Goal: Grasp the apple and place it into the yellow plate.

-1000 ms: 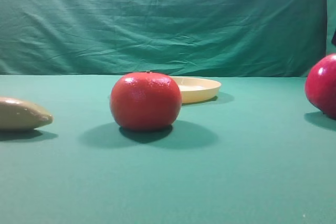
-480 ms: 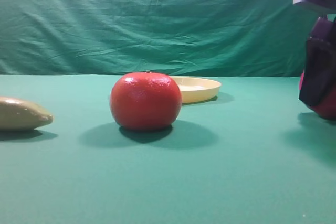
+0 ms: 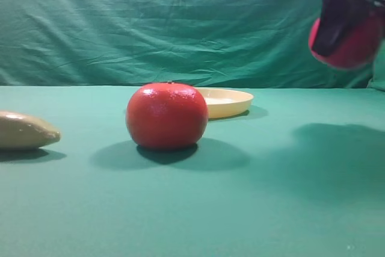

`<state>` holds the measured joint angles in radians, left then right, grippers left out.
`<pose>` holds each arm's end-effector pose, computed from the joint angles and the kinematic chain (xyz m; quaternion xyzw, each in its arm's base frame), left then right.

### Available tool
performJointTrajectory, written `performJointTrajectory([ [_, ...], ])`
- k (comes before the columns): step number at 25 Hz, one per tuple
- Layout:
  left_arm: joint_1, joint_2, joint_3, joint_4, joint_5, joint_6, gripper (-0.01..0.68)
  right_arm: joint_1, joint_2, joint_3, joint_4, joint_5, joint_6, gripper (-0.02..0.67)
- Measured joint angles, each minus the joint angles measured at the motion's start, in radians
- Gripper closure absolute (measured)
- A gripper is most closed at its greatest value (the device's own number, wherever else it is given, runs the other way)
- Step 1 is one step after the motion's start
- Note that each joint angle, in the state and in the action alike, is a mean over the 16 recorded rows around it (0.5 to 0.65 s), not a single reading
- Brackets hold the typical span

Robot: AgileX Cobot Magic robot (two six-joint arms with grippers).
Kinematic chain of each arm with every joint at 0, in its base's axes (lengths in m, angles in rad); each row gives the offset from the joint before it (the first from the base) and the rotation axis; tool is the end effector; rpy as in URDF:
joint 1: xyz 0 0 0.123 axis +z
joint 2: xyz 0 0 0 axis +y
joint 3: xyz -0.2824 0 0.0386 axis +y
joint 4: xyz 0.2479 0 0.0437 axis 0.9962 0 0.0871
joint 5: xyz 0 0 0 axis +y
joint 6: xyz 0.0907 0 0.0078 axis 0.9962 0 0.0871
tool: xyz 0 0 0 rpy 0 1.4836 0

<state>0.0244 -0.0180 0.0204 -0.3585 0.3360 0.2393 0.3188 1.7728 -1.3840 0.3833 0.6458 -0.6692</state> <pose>0.0532 -0.0093 0.1788 -0.0130 0.7834 -0.0690 0.6176 0.3683 0.1432 0.2682 -0.3465 0.8747 0.1009 0.3236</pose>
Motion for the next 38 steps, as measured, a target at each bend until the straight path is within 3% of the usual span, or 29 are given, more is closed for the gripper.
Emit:
performJointTrajectory([
  [11,0.000,0.000,0.000,0.000,0.000,0.000,0.516,0.159,0.215,-0.135,0.016,-0.115,-0.003,0.105],
  [19,0.000,0.000,0.000,0.000,0.000,0.000,0.516,0.173,0.303,-0.179,0.017,-0.121,-0.003,0.059],
  [28,0.000,0.000,0.000,0.000,0.000,0.000,0.516,0.148,0.221,-0.186,0.014,-0.088,0.014,0.032],
  [32,0.000,0.000,0.000,0.000,0.000,0.000,0.516,0.122,0.130,-0.187,0.011,-0.042,0.041,0.124],
  [38,0.000,0.000,0.000,0.000,0.000,0.000,0.516,0.076,-0.040,-0.187,-0.010,0.074,0.115,0.357],
])
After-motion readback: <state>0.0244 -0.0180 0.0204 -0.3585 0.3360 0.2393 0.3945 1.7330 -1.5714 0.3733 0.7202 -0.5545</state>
